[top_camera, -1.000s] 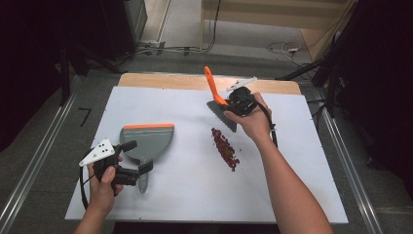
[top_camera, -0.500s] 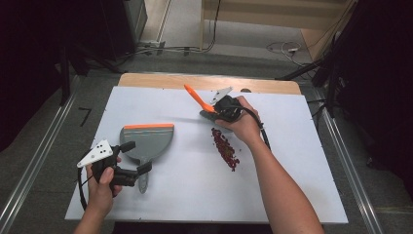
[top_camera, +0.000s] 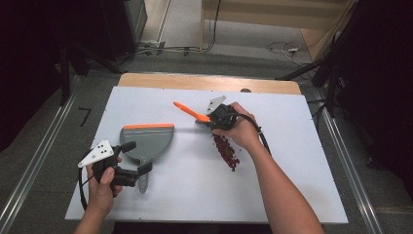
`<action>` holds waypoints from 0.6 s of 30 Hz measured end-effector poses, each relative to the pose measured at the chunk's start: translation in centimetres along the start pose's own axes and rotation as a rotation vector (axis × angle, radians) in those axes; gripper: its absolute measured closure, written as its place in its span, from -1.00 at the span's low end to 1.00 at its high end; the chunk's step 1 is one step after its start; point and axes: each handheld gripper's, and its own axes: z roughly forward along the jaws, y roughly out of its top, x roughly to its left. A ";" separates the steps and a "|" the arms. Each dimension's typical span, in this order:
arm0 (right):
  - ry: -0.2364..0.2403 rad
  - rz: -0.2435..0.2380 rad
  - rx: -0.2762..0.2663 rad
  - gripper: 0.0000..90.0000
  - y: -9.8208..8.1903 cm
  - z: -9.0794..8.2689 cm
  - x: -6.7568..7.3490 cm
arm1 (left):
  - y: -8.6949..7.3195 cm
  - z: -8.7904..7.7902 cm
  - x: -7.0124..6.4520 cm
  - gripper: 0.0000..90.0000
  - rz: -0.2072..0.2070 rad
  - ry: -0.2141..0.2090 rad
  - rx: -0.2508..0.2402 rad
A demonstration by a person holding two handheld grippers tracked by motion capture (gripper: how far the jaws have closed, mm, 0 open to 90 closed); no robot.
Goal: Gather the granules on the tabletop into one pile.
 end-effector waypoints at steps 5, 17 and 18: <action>0.033 -0.015 0.005 0.52 -0.2 -0.4 0.5 | 0.0 0.0 0.0 -1.00 0.000 -0.001 -0.002; 0.066 -0.038 -0.005 0.50 -1.6 -1.7 2.1 | 0.1 0.3 -0.5 -1.00 0.016 -0.012 0.012; 0.070 -0.045 -0.005 0.50 -1.7 -1.7 2.2 | 0.1 0.3 -0.5 -1.00 0.017 -0.012 0.011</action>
